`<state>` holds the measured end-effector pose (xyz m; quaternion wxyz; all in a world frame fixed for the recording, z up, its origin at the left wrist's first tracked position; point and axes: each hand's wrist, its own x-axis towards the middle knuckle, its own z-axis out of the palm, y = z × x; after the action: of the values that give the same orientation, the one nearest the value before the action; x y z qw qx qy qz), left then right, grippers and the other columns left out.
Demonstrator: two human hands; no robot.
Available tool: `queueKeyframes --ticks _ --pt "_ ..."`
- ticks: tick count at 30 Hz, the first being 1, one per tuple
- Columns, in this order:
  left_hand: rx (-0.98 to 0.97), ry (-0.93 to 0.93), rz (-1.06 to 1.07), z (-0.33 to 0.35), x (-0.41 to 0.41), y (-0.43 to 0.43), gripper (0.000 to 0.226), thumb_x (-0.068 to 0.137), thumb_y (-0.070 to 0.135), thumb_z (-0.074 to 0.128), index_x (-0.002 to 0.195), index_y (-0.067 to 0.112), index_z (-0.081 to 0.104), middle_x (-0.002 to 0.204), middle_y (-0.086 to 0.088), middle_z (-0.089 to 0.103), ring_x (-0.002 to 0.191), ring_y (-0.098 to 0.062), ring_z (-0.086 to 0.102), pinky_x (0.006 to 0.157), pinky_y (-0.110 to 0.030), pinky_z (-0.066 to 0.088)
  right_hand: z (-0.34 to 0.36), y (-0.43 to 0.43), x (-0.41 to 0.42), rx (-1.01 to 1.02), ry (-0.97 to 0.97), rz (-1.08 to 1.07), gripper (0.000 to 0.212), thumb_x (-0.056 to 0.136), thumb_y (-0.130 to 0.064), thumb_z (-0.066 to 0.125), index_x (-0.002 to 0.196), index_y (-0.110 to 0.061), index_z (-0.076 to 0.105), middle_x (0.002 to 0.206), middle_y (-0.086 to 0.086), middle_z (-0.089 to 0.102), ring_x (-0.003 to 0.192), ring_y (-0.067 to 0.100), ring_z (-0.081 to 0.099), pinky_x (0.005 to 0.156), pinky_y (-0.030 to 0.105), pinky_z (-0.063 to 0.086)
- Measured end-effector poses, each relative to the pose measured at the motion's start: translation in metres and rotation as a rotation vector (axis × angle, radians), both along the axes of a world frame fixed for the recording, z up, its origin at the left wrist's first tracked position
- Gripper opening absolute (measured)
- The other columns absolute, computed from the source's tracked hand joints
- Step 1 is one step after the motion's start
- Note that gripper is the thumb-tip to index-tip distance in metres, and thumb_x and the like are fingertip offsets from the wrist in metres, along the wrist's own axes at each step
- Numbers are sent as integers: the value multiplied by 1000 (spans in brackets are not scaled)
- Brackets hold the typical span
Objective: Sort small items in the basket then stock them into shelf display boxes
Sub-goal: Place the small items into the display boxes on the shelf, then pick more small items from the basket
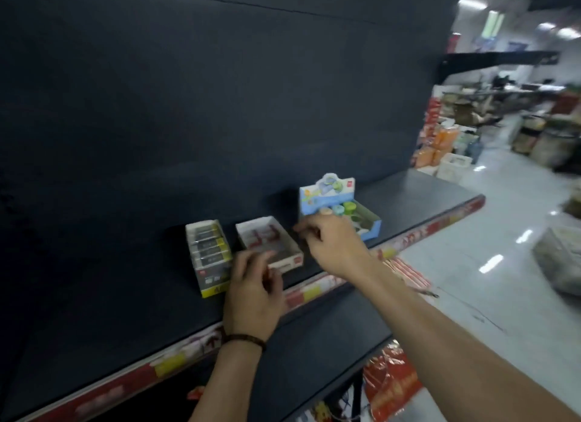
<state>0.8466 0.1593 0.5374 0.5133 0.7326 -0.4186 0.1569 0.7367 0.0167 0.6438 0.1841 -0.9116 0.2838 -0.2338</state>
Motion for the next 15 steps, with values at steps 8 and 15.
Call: queueKeyframes --ticks 8,15 --pt "214 -90 -428 -50 -194 -27 14 94 11 66 98 25 66 106 7 56 93 -14 57 80 -30 52 -129 16 -285 286 64 -391 16 96 -31 68 108 -31 79 98 -15 76 83 3 68 83 27 58" --pt "901 -173 -1036 -153 -417 -81 13 99 30 60 109 36 64 116 19 56 106 -8 57 95 -32 53 -229 43 -554 610 124 -785 16 98 -30 69 108 -25 81 100 -12 77 82 -2 65 77 13 50"
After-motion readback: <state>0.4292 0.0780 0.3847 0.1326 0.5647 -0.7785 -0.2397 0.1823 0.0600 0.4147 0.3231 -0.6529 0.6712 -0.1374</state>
